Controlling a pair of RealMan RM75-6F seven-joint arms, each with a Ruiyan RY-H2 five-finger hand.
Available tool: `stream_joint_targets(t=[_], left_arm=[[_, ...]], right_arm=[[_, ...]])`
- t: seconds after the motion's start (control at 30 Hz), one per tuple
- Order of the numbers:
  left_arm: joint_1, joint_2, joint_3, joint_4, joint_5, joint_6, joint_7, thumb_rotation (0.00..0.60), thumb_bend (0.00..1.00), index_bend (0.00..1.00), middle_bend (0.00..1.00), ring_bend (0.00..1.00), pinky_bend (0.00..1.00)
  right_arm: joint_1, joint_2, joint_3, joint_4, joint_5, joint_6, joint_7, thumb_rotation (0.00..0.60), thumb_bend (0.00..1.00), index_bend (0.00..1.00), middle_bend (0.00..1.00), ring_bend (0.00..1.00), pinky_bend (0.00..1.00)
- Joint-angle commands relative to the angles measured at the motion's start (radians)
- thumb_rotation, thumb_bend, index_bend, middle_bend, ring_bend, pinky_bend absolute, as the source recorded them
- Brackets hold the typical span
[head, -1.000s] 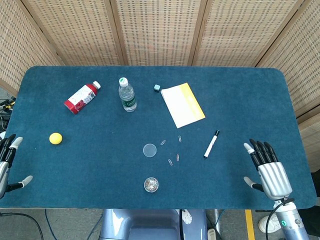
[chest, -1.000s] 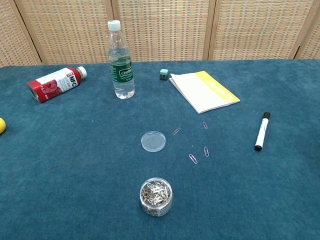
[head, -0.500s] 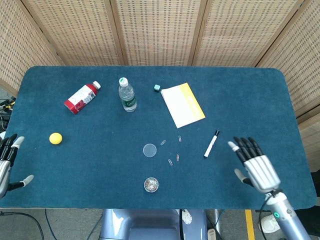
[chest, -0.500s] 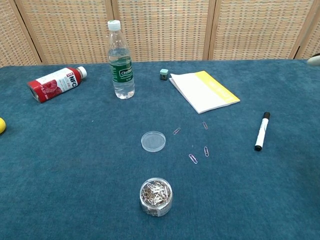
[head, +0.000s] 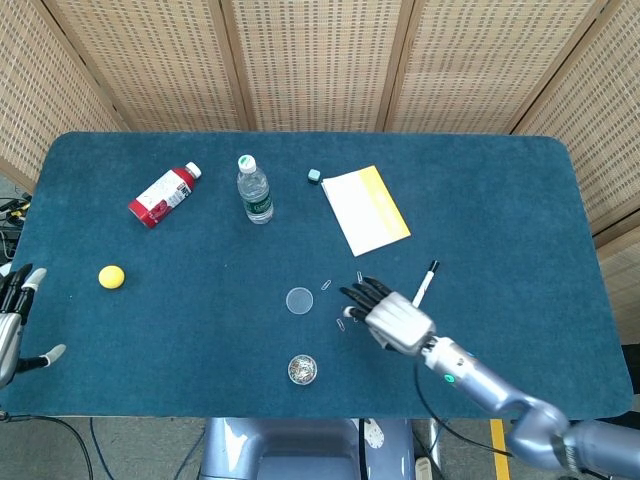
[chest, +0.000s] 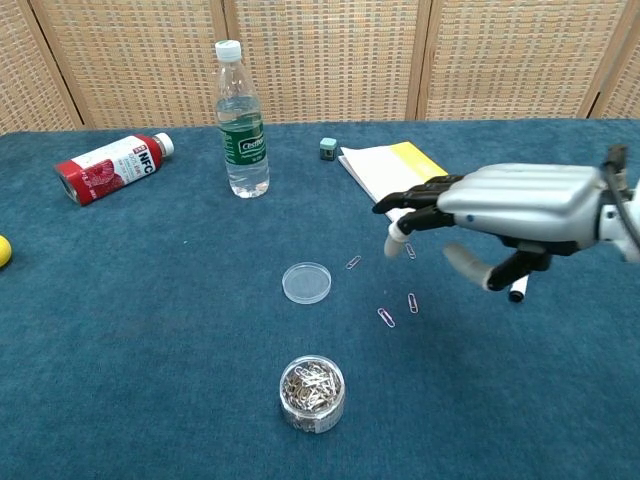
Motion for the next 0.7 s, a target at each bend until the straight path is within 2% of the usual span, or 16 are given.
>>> stream_joint_targets(t=[0.03, 0.3, 0.7], left_arm=[[-0.003, -0.001, -0.001, 0.002, -0.005, -0.005, 0.0, 0.6, 0.0, 0.0, 0.0, 0.0, 0.0], [-0.002, 0.004, -0.002, 0.002, -0.008, -0.004, -0.015, 0.6, 0.0, 0.0, 0.0, 0.0, 0.0], [-0.005, 0.008, 0.001, 0.001, -0.005, -0.007, -0.024, 0.6, 0.0, 0.0, 0.0, 0.0, 0.0]], right_arm=[[0.05, -0.089, 0.036, 0.056, 0.088, -0.061, -0.07, 0.6, 0.79, 0.25, 0.0, 0.0, 0.0], [0.096, -0.208, 0.039, 0.169, 0.238, -0.107, -0.193, 0.6, 0.78, 0.26, 0.0, 0.0, 0.0], [0.108, -0.235, -0.006, 0.21, 0.341, -0.098, -0.264, 0.6, 0.79, 0.31, 0.0, 0.0, 0.0]])
